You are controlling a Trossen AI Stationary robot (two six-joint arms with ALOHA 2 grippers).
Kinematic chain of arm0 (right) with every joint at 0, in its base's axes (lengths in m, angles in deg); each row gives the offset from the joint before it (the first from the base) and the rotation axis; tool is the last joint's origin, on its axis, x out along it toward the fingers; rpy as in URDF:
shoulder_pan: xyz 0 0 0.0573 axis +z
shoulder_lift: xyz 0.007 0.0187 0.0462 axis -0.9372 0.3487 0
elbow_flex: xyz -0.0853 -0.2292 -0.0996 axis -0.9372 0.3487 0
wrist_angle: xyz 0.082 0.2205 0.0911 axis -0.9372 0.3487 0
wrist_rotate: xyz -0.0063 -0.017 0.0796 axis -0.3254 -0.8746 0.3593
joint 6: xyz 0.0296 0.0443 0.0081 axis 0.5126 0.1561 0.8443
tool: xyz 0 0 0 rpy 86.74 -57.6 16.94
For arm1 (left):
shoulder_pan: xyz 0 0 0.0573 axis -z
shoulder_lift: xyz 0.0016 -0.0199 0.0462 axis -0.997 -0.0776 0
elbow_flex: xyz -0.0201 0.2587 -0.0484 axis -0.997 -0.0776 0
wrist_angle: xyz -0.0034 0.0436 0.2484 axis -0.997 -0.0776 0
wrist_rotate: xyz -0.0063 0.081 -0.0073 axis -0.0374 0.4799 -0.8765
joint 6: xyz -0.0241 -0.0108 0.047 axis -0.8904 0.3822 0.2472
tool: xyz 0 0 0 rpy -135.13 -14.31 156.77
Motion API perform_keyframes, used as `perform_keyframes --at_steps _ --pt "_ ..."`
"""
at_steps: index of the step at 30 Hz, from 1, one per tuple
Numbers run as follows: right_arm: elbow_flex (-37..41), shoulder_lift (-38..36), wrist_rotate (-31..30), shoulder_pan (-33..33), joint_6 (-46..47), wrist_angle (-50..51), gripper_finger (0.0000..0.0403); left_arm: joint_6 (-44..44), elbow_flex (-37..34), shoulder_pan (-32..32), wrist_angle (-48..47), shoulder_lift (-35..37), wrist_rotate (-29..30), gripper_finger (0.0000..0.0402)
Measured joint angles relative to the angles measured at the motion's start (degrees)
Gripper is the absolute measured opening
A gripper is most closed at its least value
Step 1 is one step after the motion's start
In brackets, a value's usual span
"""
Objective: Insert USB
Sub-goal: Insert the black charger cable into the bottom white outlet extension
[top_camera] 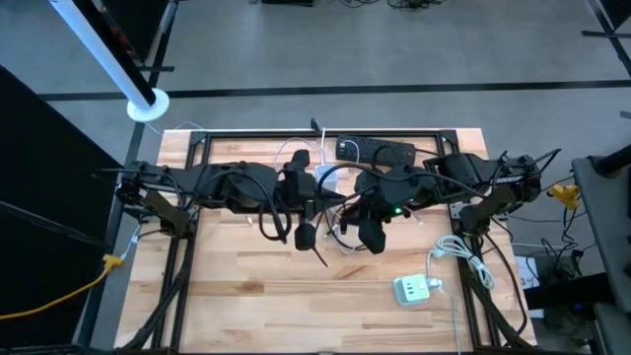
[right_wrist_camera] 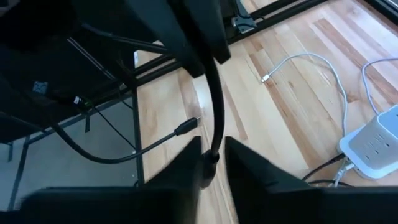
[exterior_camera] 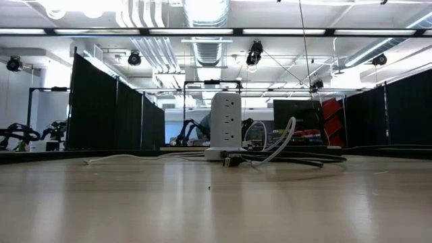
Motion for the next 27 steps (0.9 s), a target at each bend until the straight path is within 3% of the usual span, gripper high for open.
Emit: perform_keyframes --at_steps 15,19,27 --pt "-0.2 -3.1 1.0 0.4 -1.6 0.6 0.0001 -1.5 0.1 1.9 -1.3 0.5 -1.9 0.0005" --pt "-0.5 -5.9 -1.4 1.8 -4.5 0.0 0.0000 -1.8 0.1 3.4 -2.7 0.8 -2.9 0.0041" --pt "-0.1 -10.0 -14.3 10.9 -7.5 5.3 0.0000 -3.4 0.0 4.9 -7.4 0.9 -3.4 0.0139"
